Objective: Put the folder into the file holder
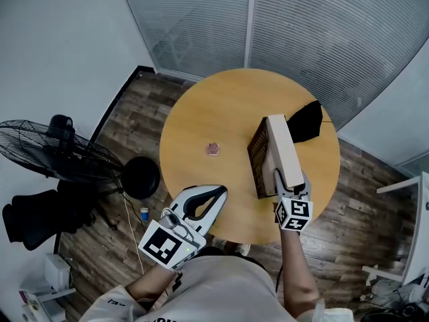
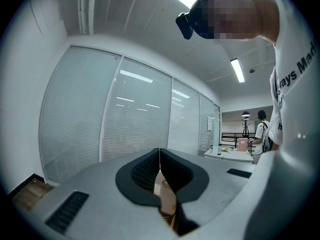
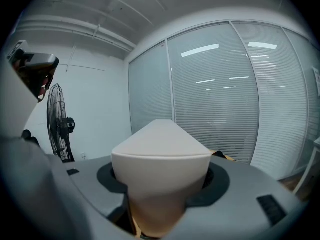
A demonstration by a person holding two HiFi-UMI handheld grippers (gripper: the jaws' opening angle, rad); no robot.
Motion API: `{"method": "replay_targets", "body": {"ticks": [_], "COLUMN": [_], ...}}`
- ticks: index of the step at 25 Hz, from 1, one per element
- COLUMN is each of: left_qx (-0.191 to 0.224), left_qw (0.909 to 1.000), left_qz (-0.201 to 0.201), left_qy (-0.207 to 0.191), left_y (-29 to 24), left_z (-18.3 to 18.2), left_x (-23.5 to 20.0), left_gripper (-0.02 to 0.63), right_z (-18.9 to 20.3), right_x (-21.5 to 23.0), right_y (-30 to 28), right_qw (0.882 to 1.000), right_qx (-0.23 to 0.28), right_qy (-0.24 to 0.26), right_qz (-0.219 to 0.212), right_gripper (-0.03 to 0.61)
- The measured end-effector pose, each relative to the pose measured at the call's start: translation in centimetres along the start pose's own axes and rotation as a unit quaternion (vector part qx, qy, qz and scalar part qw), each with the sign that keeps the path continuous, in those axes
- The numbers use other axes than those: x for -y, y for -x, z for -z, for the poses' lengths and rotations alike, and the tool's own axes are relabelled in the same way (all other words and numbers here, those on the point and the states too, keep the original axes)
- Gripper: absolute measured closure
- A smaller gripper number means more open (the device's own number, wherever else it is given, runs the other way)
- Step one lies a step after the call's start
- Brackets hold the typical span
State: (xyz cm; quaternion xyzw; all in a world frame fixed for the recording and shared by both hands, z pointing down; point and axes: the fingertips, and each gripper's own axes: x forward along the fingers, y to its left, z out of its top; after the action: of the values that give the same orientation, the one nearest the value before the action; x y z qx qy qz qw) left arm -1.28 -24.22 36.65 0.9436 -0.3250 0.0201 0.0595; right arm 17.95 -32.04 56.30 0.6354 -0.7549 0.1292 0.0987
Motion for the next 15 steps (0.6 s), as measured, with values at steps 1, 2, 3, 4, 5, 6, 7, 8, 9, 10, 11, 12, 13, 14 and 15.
{"method": "replay_targets", "body": {"ticks": [1,2,3,4,5,6,7,8,9,10,11,12,13,14,15], "left_qx": [0.003,0.004,0.004,0.003,0.001,0.001,0.001,0.0,-0.002,-0.003,-0.005,-0.006,-0.005,-0.004,-0.003], "left_qw": [1.0,1.0,1.0,1.0,1.0,1.0,1.0,1.0,1.0,1.0,1.0,1.0,1.0,1.0,1.0], "left_qz": [-0.001,-0.001,-0.001,-0.001,-0.002,-0.002,-0.002,-0.003,-0.003,-0.003,-0.003,-0.004,-0.004,-0.004,-0.003], "left_qy": [0.003,0.005,0.005,0.003,0.002,0.002,0.002,0.001,-0.001,-0.004,-0.006,-0.007,-0.007,-0.008,-0.008], "left_y": [-0.1,-0.2,-0.2,-0.1,-0.1,0.0,0.0,0.1,0.2,0.3,0.4,0.4,0.4,0.4,0.4], "left_z": [-0.1,-0.2,-0.2,-0.2,-0.1,-0.1,-0.1,-0.1,-0.1,0.0,0.0,0.1,0.2,0.3,0.3], "left_x": [0.0,0.0,0.1,0.1,0.2,0.2,0.1,0.1,0.0,0.0,0.0,0.0,0.0,0.0,0.0], "left_gripper": [0.588,0.588,0.588,0.588,0.588,0.588,0.588,0.588,0.588,0.588,0.588,0.588,0.588,0.588,0.588], "right_z": [0.1,0.2,0.3,0.4,0.5,0.6,0.7,0.8,0.8,0.8,0.8,0.9,1.1,1.3,1.5], "right_x": [0.0,0.1,0.1,0.2,0.2,0.1,0.1,0.0,-0.1,-0.2,-0.3,-0.3,-0.4,-0.4,-0.4], "right_y": [-0.1,-0.2,-0.2,-0.1,-0.1,-0.2,-0.2,-0.2,-0.2,-0.2,-0.2,-0.3,-0.3,-0.4,-0.5], "right_qw": [1.0,1.0,1.0,1.0,1.0,1.0,1.0,1.0,1.0,1.0,1.0,1.0,1.0,1.0,1.0], "right_qx": [-0.001,-0.002,-0.003,-0.004,-0.005,-0.006,-0.007,-0.007,-0.007,-0.007,-0.006,-0.007,-0.008,-0.009,-0.01], "right_qy": [0.0,0.0,-0.001,-0.001,-0.001,-0.001,0.0,0.0,0.001,0.002,0.004,0.006,0.006,0.006,0.005], "right_qz": [0.0,-0.001,-0.001,-0.001,-0.001,-0.002,-0.002,-0.002,-0.002,-0.002,-0.003,-0.005,-0.007,-0.009,-0.01], "right_gripper": [0.284,0.285,0.284,0.285,0.285,0.285,0.285,0.284,0.285,0.284,0.284,0.284,0.284,0.282,0.281]}}
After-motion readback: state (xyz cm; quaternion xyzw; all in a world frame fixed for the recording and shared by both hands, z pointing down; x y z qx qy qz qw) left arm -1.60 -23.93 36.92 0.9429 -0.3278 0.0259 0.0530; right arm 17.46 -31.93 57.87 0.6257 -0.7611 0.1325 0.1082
